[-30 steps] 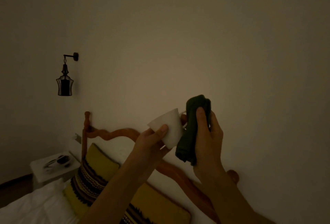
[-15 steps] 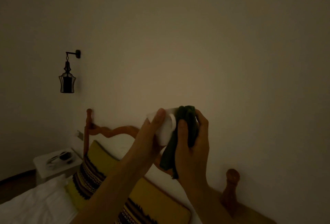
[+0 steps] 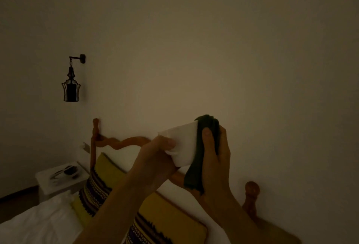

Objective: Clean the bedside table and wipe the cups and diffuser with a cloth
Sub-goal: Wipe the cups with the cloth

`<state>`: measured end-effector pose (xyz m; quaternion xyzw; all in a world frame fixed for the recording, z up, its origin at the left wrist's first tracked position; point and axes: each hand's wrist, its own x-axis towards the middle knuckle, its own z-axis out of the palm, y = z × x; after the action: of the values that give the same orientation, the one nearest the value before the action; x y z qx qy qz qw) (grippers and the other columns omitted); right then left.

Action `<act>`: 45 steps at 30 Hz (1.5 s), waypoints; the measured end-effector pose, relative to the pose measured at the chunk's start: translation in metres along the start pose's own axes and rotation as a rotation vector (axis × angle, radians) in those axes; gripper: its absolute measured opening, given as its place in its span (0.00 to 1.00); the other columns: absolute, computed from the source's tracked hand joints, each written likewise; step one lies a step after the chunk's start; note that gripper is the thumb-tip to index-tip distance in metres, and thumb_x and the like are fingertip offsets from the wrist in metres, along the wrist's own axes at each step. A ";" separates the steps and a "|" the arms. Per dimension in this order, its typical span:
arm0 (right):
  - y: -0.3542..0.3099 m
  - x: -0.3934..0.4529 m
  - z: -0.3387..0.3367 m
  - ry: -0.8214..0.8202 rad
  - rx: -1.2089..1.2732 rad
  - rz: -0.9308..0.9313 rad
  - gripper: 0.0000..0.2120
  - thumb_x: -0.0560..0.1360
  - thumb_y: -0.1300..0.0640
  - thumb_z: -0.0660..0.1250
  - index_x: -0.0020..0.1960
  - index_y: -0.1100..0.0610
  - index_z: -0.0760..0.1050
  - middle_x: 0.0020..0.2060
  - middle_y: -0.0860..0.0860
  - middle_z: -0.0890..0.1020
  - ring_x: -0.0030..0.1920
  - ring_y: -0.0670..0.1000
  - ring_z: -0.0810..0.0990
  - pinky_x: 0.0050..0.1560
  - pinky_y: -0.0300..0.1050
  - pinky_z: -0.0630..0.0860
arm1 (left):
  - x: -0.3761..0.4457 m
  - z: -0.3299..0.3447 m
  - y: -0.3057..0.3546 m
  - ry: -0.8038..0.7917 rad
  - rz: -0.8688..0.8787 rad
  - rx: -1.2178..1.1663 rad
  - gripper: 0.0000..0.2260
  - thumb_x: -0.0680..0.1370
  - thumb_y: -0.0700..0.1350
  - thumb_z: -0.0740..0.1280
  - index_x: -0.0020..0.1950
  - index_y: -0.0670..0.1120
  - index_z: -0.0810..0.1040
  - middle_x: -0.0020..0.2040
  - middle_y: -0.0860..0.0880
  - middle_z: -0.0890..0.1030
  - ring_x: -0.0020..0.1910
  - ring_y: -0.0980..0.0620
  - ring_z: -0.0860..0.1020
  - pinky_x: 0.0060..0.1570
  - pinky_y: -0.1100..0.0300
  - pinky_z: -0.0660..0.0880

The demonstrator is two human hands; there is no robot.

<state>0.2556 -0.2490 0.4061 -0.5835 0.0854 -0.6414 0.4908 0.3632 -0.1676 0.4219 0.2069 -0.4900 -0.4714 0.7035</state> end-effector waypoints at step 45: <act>0.226 -0.154 -0.049 0.033 -0.198 0.914 0.21 0.81 0.43 0.62 0.72 0.47 0.71 0.63 0.51 0.79 0.60 0.57 0.80 0.60 0.60 0.79 | -0.115 -0.149 -0.196 0.788 -0.296 0.674 0.24 0.63 0.63 0.78 0.53 0.52 0.80 0.48 0.55 0.82 0.48 0.55 0.82 0.39 0.62 0.80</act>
<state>0.3098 -0.2728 0.1347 -0.5196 0.4023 -0.3576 0.6635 0.3962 -0.1852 0.1524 0.6492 -0.2788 -0.2689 0.6546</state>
